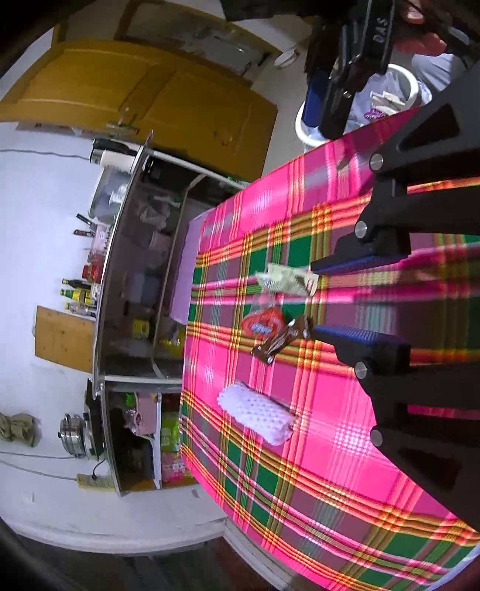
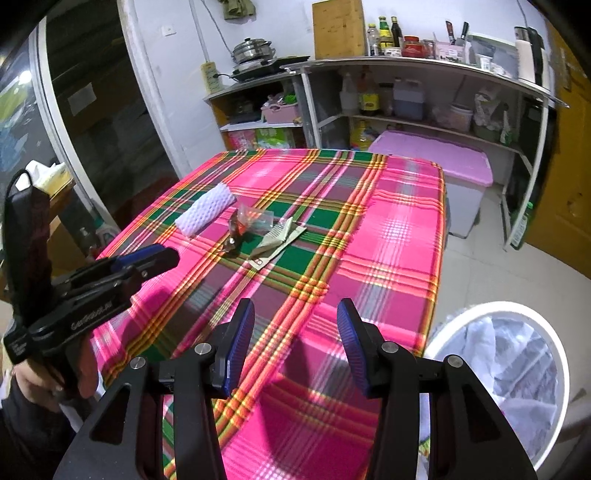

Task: Collect trash
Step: 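Move both tools back over the table toward the brown and green-white wrappers, then grasp the brown chocolate wrapper with the left tool while the right tool grasps the green-white wrapper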

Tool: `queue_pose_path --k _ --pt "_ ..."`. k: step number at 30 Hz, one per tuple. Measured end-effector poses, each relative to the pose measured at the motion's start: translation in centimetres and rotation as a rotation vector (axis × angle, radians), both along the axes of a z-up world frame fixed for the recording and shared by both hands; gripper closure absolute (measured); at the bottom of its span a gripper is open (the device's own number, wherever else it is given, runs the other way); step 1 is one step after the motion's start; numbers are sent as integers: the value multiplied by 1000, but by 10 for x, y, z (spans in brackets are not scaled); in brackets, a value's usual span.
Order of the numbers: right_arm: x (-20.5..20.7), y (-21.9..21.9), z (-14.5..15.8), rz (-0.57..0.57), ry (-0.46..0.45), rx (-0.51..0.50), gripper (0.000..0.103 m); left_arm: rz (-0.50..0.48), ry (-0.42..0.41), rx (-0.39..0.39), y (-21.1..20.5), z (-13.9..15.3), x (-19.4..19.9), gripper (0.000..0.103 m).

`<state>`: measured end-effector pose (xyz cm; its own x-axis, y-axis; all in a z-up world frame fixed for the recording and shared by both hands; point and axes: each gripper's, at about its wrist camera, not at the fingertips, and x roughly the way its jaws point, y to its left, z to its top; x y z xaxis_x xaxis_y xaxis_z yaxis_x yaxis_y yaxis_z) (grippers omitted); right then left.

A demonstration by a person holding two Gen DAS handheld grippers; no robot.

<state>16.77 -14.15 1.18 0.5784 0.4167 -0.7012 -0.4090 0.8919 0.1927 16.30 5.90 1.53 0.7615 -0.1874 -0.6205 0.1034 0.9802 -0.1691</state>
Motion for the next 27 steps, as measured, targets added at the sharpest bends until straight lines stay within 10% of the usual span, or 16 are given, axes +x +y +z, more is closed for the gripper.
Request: queue_pose_path --k 27 --pt "42 21 -8 21 44 -11 55 75 161 -67 16 -56 87 78"
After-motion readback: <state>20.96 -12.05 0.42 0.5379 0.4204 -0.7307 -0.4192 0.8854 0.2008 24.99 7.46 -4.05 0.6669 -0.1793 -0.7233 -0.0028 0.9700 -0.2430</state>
